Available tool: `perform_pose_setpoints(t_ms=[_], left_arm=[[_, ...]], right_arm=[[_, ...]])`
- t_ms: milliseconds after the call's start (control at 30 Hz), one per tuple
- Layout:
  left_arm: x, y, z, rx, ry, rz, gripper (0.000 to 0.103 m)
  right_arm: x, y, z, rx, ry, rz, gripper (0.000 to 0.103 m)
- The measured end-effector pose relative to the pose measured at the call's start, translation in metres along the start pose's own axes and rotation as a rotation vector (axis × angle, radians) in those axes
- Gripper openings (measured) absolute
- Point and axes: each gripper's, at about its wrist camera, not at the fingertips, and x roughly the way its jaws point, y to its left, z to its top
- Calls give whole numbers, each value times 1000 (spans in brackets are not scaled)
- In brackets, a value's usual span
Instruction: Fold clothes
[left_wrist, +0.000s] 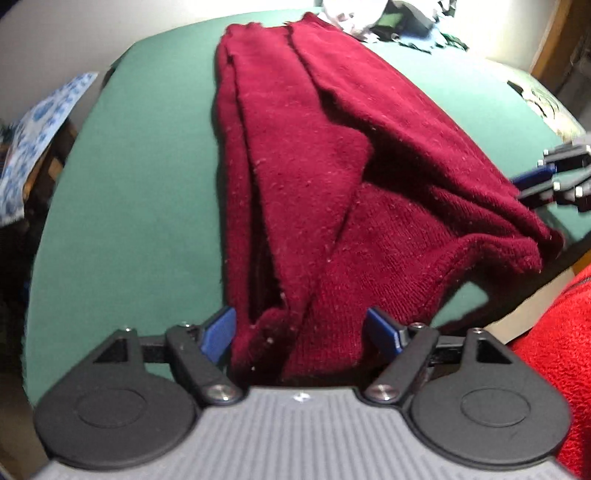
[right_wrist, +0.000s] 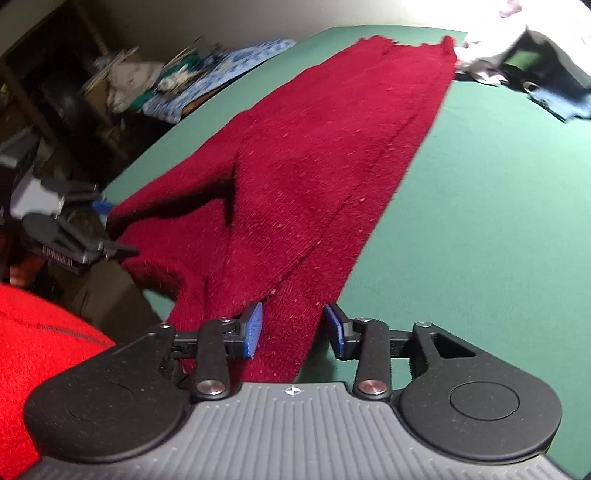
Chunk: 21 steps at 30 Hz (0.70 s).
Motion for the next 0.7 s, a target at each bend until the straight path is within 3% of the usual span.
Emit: perform_pose_setpoints(t_ms=[67,200,267,367,500,700], left_arm=[[-10,3,3,0,16,-7,68],[-41,12,34,93,-67,0,86],[-44,20,60,134,-99,-11,86],[-32,33,104,197,-123,-15,86],[6,48,170,291,-132,32,86],[74,89,251,258,-140,11,88]], right_arm=[[-6,-2,4,-29,-3,13,41],[-18,-24,32,-8,-52,1,41],[-19,-36,55,-2,-76,-38,42],[-12,-51,96,8,-99,-109,43],[3,-77,153,38,-99,-154,53],[38,-117,214,125,-117,-243,62]])
